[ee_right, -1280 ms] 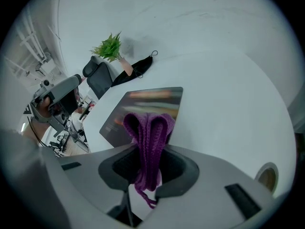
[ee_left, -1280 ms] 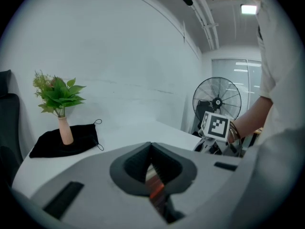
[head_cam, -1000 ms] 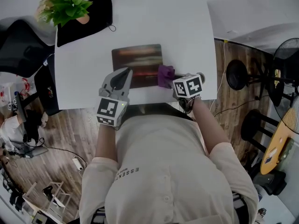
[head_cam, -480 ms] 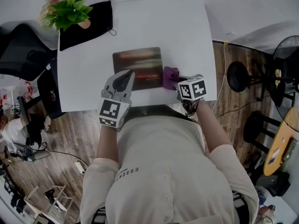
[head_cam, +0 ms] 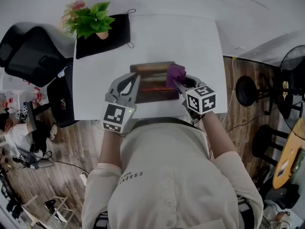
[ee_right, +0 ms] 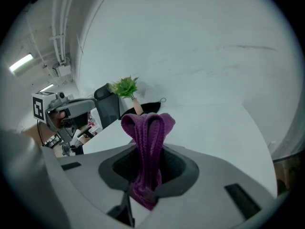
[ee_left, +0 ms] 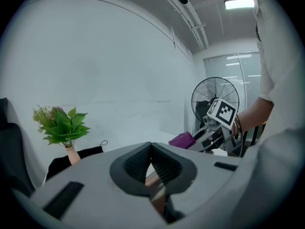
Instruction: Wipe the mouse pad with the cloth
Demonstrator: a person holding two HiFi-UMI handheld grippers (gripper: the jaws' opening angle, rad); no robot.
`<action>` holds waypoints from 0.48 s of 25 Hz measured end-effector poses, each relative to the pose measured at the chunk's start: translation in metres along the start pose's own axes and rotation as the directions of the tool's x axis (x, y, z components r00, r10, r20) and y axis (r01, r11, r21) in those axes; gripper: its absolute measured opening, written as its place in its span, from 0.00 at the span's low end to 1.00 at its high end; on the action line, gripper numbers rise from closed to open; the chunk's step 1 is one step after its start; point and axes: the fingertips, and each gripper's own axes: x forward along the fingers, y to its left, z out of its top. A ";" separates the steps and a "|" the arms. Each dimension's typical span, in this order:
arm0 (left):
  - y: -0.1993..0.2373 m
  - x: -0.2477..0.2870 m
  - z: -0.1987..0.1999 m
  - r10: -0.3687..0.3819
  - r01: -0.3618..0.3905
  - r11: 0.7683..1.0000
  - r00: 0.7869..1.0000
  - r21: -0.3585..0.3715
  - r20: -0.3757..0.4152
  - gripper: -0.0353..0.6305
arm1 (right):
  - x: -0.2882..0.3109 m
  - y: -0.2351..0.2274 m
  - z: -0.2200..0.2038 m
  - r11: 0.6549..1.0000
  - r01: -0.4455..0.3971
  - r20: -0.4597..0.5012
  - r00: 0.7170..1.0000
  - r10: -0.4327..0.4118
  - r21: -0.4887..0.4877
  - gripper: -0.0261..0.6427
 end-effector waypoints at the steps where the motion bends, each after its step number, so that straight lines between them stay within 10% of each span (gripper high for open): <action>1: 0.005 -0.003 0.004 0.006 -0.006 1.000 1.000 0.009 0.004 0.06 | -0.001 0.006 0.011 1.000 0.002 0.034 0.999 -0.001 -0.018 0.20; 12: 0.057 -0.037 0.033 0.063 -0.066 0.997 0.996 0.050 0.066 0.06 | -0.024 0.052 0.111 0.979 0.106 0.384 0.923 -0.032 -0.173 0.20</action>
